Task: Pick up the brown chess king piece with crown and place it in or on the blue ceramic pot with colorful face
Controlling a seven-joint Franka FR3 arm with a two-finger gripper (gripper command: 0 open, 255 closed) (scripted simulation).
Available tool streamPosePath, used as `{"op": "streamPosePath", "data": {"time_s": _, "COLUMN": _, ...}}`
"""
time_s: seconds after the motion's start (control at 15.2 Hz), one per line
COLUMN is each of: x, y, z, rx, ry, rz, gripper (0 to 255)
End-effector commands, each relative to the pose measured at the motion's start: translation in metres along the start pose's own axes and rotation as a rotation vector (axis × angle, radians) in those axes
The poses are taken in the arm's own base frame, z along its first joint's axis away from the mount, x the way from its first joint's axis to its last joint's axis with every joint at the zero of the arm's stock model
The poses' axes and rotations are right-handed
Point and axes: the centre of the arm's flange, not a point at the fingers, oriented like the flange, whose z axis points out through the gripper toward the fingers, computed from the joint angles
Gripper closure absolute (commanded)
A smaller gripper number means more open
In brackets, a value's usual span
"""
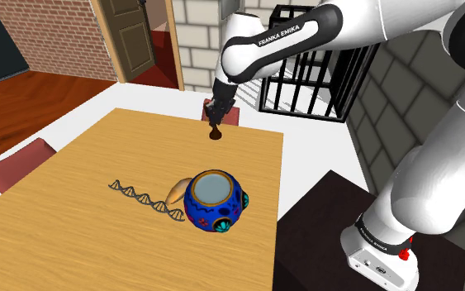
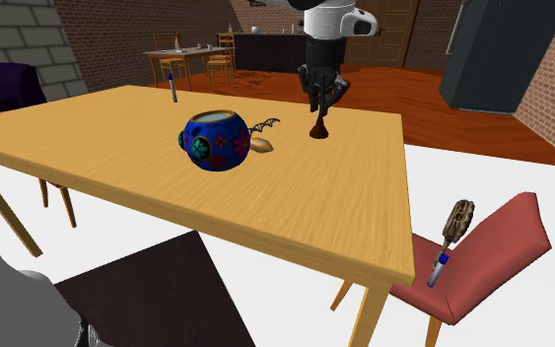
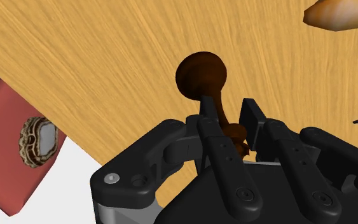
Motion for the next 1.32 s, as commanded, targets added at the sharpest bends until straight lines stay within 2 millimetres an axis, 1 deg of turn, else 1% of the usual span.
{"op": "streamPosePath", "data": {"time_s": 0.0, "x": 0.001, "y": -0.002, "z": -0.01, "rx": 0.0, "ry": 0.0, "rz": 0.0, "gripper": 255}}
{"op": "streamPosePath", "data": {"time_s": 1.25, "x": 0.021, "y": -0.021, "z": -0.106, "rx": 0.0, "ry": 0.0, "rz": 0.0, "gripper": 255}}
